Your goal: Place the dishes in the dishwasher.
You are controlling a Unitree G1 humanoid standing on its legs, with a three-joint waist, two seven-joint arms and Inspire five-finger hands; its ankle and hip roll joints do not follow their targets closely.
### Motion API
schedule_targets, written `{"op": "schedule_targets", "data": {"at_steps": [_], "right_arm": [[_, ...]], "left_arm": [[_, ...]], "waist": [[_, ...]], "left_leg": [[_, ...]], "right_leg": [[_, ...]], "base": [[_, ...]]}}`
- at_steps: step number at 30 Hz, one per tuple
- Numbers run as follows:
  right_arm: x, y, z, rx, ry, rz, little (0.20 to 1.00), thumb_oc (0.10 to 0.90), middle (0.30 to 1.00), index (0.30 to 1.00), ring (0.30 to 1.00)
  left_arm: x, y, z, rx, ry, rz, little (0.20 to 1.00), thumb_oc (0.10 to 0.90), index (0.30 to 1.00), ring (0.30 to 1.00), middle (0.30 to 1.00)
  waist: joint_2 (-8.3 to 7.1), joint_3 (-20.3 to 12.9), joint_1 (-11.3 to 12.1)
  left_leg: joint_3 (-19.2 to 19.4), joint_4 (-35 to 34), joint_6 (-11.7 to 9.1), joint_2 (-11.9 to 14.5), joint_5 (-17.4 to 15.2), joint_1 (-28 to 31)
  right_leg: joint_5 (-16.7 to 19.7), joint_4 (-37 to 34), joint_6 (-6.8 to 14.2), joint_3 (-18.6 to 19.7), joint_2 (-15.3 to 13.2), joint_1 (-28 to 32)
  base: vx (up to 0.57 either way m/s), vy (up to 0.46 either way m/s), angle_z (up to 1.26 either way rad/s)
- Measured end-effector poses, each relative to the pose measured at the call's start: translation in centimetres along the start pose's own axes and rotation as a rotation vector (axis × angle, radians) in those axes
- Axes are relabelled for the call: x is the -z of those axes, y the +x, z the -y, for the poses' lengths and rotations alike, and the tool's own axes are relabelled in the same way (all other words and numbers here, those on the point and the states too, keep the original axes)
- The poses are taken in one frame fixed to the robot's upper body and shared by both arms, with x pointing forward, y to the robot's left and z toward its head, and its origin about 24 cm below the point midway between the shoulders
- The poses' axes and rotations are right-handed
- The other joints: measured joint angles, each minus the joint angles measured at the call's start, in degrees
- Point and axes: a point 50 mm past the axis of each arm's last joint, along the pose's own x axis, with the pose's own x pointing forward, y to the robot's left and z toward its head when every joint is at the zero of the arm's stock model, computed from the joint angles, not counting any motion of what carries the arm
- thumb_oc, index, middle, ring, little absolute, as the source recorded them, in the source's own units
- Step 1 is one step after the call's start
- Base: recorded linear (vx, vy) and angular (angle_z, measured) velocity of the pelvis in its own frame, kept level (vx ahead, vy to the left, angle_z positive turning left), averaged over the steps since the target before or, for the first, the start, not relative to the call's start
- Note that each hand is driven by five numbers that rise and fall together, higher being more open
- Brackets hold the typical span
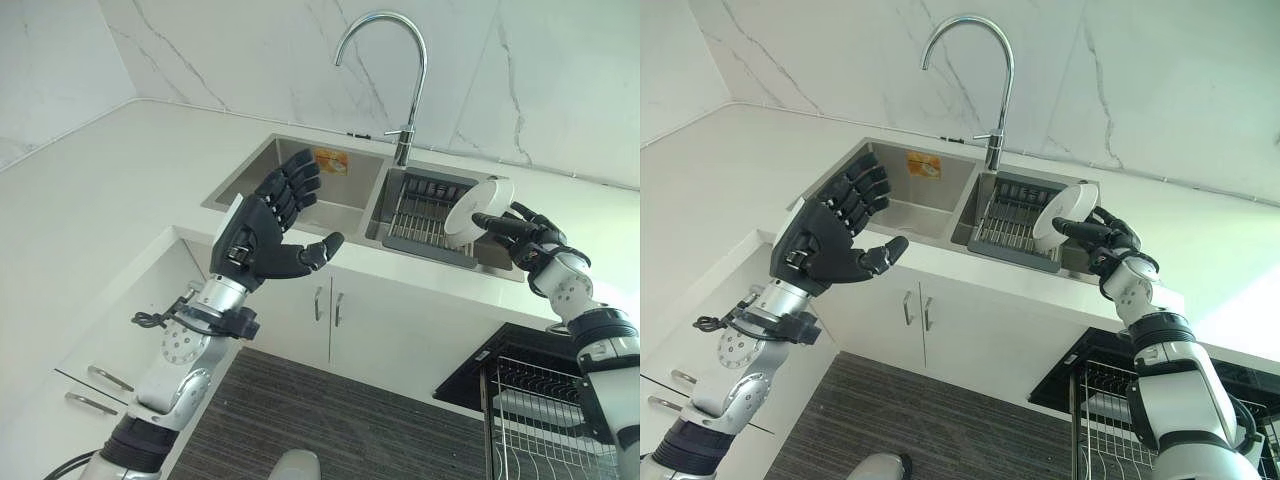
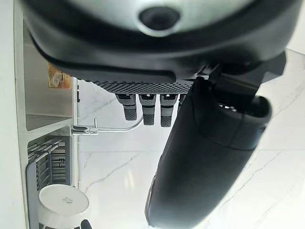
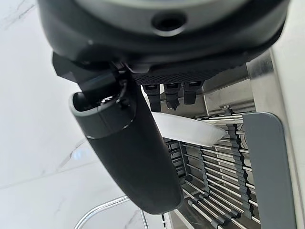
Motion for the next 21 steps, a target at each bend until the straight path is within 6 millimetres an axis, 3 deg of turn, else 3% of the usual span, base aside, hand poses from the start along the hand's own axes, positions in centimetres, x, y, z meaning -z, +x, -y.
{"op": "schedule_targets", "data": {"at_steps": [1, 4, 10, 21], "right_arm": [[0.0, 0.0, 0.0, 0.0, 0.0, 0.0, 0.9, 0.8, 0.9, 0.9, 0.9], [-0.6, 0.0, 1.3, -0.009, -0.002, 0.006, 0.9, 0.8, 0.9, 0.9, 0.9], [-0.9, -0.1, 2.7, 0.028, 0.001, 0.0, 0.9, 0.8, 0.9, 0.9, 0.9], [-1.4, -0.1, 2.8, 0.03, 0.028, 0.016, 0.9, 0.8, 0.9, 0.9, 0.9]], "left_arm": [[0.0, 0.0, 0.0, 0.0, 0.0, 0.0, 0.9, 0.8, 0.9, 0.9, 0.9], [0.3, -0.2, 0.5, 0.023, -0.009, 0.032, 0.9, 0.8, 0.9, 0.9, 0.9], [0.4, -0.3, 0.7, 0.043, -0.006, 0.028, 0.9, 0.8, 0.9, 0.9, 0.9], [0.5, -0.5, 0.6, 0.036, -0.006, 0.019, 0.9, 0.8, 0.9, 0.9, 0.9]], "waist": [[0.0, 0.0, 0.0], [-0.44, 0.27, -0.37], [-2.37, 1.85, -2.25], [-2.76, 2.93, -1.54]], "left_leg": [[0.0, 0.0, 0.0, 0.0, 0.0, 0.0], [0.14, -1.05, 0.4, -1.56, 1.17, 0.19], [-0.24, -4.76, 0.55, -1.73, 2.92, 1.06], [-1.08, -4.62, 0.36, -2.29, 3.18, 1.0]], "right_leg": [[0.0, 0.0, 0.0, 0.0, 0.0, 0.0], [-0.66, 1.22, 0.72, 5.37, 0.49, -1.5], [-1.35, 1.19, 1.3, 5.68, 0.66, -1.67], [-1.12, 0.39, 0.89, 5.48, 0.63, -1.2]], "base": [[-0.04, -0.02, 0.0], [-0.03, -0.045, 0.05], [-0.01, -0.042, 0.03], [0.01, -0.001, 0.04]]}}
